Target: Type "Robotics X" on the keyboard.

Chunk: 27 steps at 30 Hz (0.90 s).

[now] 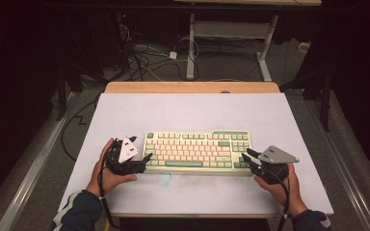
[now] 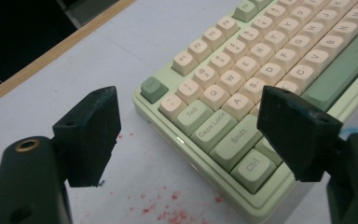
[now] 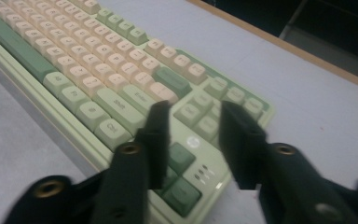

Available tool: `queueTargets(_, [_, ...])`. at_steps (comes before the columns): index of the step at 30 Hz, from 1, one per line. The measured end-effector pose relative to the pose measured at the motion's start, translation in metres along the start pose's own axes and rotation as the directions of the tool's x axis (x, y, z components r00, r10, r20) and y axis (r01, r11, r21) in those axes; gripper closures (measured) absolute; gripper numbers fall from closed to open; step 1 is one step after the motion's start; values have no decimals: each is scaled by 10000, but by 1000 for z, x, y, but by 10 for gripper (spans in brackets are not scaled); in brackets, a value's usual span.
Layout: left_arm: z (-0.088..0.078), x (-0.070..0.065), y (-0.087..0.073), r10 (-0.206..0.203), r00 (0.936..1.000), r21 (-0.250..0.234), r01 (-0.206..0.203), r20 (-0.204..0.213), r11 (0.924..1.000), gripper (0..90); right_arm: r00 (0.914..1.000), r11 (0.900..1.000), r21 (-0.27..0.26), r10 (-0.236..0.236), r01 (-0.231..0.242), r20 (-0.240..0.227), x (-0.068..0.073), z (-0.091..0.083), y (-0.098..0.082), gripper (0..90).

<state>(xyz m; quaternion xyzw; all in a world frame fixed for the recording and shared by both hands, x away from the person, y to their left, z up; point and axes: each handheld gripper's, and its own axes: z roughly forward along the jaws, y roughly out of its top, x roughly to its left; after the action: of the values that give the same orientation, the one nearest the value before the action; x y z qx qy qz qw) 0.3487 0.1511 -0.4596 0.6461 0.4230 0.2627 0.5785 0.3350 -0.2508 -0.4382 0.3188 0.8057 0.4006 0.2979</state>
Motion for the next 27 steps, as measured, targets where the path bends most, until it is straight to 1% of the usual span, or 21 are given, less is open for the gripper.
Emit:
queueTargets(2, [3, -2, 1, -59, 10000, 22, 58, 27, 10000, 223, 9995, 9998, 166, -98, 103, -317, 2, 9, 5, 858])
queueTargets(4, [4, -3, 0, -51, 10000, 100, 51, 3, 9999, 232, 9976, 9995, 285, -142, 162, -676, 4, 18, 11, 900])
queueTargets(6, [3, -2, -1, -41, 10000, 120, 40, 24, 9999, 269, 9961, 9986, 432, -252, 289, -848, 8, 26, 15, 900])
queueTargets(8, [2, -1, 0, -266, 9996, 184, 265, 81, 9995, 284, 9926, 9978, 528, -331, 395, -1164, 13, 33, 19, 900])
queueTargets(9, [1, 0, 0, -286, 9996, 160, 284, 79, 9995, 318, 9922, 9972, 596, -378, 451, -1187, 14, 36, 19, 900])
queueTargets(10, [1, 0, 1, -308, 9995, 115, 307, 94, 9995, 318, 9922, 9972, 596, -378, 451, -1187, 14, 36, 19, 900])
queueTargets(11, [0, 0, 3, -423, 9989, 104, 421, 178, 9991, 341, 9900, 9959, 719, -458, 558, -1332, 18, 40, 20, 900])
queueTargets(13, [0, -1, 3, -523, 9983, 168, 519, 258, 9985, 341, 9898, 9950, 804, -478, 590, -1340, 19, 43, 20, 900])
queueTargets(16, [0, -1, 2, -472, 9985, 251, 464, 291, 9986, 346, 9891, 9943, 880, -483, 609, -1388, 19, 46, 20, 900])
queueTargets(17, [0, -3, 2, -467, 9983, 361, 454, 343, 9983, 366, 9884, 9923, 1039, -522, 674, -1427, 20, 49, 19, 900])
queueTargets(19, [1, -3, 1, -421, 9985, 386, 408, 339, 9984, 388, 9882, 9910, 1135, -542, 708, -1434, 21, 51, 17, 900])
queueTargets(20, [1, -4, 1, -436, 9984, 425, 421, 347, 9982, 422, 9884, 9913, 1130, -516, 681, -1429, 21, 52, 16, 900])
queueTargets(21, [1, -4, 1, -446, 9983, 500, 427, 366, 9978, 422, 9884, 9913, 1130, -516, 681, -1429, 21, 52, 16, 900])
queueTargets(23, [2, -4, 1, -512, 9974, 694, 476, 507, 9965, 552, 9881, 9912, 1142, -505, 675, -1454, 20, 52, 16, 900])
queueTargets(24, [2, -4, 1, -512, 9974, 694, 476, 507, 9965, 592, 9881, 9912, 1142, -505, 675, -1454, 20, 52, 16, 900])
queueTargets(26, [3, -6, 2, -566, 9958, 984, 493, 723, 9939, 716, 9870, 9908, 1156, -528, 708, -1517, 22, 53, 13, 900])
queueTargets(27, [3, -6, 2, -566, 9958, 984, 493, 723, 9939, 748, 9871, 9908, 1159, -521, 701, -1517, 23, 53, 14, 900])
